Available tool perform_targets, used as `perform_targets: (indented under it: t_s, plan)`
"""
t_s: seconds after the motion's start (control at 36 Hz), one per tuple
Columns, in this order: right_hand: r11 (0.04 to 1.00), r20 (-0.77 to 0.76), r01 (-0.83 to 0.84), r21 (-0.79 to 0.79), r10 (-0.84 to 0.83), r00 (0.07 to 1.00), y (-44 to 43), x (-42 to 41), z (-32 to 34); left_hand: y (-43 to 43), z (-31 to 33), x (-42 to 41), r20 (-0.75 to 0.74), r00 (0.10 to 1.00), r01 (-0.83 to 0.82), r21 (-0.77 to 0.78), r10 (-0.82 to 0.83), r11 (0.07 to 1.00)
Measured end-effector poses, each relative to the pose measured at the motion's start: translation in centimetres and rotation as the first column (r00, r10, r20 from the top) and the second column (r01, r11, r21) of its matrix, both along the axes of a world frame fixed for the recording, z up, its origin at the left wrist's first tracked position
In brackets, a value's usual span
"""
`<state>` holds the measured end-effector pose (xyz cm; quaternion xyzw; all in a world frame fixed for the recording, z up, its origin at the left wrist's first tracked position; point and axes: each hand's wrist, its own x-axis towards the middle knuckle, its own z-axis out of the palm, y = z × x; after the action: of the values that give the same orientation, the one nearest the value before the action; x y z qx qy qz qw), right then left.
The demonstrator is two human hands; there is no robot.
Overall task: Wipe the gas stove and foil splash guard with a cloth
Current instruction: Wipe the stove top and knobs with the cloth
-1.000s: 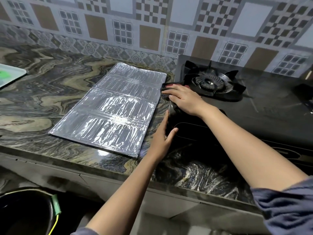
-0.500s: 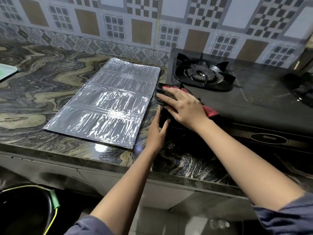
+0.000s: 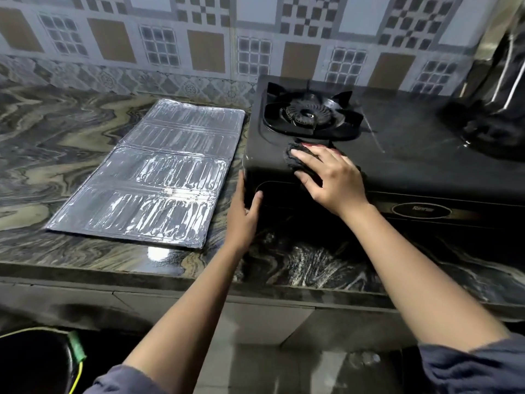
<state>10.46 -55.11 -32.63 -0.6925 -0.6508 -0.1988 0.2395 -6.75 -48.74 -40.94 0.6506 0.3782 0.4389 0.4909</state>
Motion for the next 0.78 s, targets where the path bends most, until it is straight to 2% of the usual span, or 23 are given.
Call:
perform_targets:
  t_s: [0.19, 0.33, 0.5, 0.64, 0.78]
  plan:
    - [0.968, -0.088, 0.162, 0.189, -0.148, 0.985, -2.0, 3.1, -0.8, -0.3, -0.1, 0.3, -0.017, 0.999, -0.032, -0.01, 0.032, 0.999]
    - [0.946, -0.112, 0.242, 0.215, -0.222, 0.968, -3.4, 6.0, -1.2, -0.9, 0.6, 0.4, -0.058, 0.997, -0.048, -0.028, 0.046, 0.998]
    - [0.937, -0.122, 0.259, 0.233, -0.236, 0.964, -4.5, 7.7, -1.0, -1.8, 2.4, 1.0, -0.016, 0.993, -0.115, -0.039, 0.115, 0.993]
    - [0.928, -0.123, 0.262, 0.263, -0.237, 0.964, -4.9, 8.8, -1.0, -1.6, 4.7, 1.5, 0.082, 0.985, -0.148, -0.029, 0.15, 0.989]
    - [0.916, -0.126, 0.266, 0.299, -0.238, 0.963, -5.8, 9.6, -0.9, -1.3, 6.3, 2.3, -0.013, 0.975, -0.221, 0.078, 0.223, 0.972]
